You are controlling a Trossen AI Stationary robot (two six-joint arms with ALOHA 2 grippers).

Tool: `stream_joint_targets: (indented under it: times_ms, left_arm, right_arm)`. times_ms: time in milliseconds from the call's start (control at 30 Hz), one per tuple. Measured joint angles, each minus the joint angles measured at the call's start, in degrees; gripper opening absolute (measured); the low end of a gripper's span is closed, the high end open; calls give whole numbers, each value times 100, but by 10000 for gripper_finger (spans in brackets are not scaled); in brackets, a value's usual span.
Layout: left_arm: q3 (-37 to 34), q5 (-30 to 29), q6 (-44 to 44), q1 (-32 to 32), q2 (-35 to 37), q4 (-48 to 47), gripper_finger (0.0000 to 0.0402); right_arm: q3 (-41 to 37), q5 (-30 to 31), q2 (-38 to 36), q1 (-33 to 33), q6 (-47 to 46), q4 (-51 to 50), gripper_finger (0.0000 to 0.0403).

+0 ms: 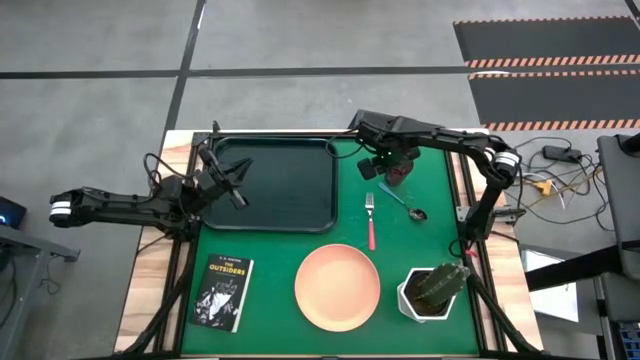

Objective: Pick and place plate/cup/fork/spoon on tray
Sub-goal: Put the red glass cup on the top right of the black serving tray

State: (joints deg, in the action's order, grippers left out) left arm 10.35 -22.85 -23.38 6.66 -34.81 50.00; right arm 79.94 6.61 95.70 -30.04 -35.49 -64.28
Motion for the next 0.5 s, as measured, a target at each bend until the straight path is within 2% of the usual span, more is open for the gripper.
stream_joint_targets:
  times_ms: [133, 267, 500]
  left_arm:
    - [0, 0, 0, 0, -2, 0, 0]
    - [0, 0, 0, 0, 7, 2, 0]
    - [0, 0, 2, 0, -2, 1, 0]
  right_arm:
    - [-2, 0, -38, 0, 9, -45, 15]
    - [116, 78, -76, 0, 20, -297, 10]
    - [875, 580, -107, 9, 87, -968, 9]
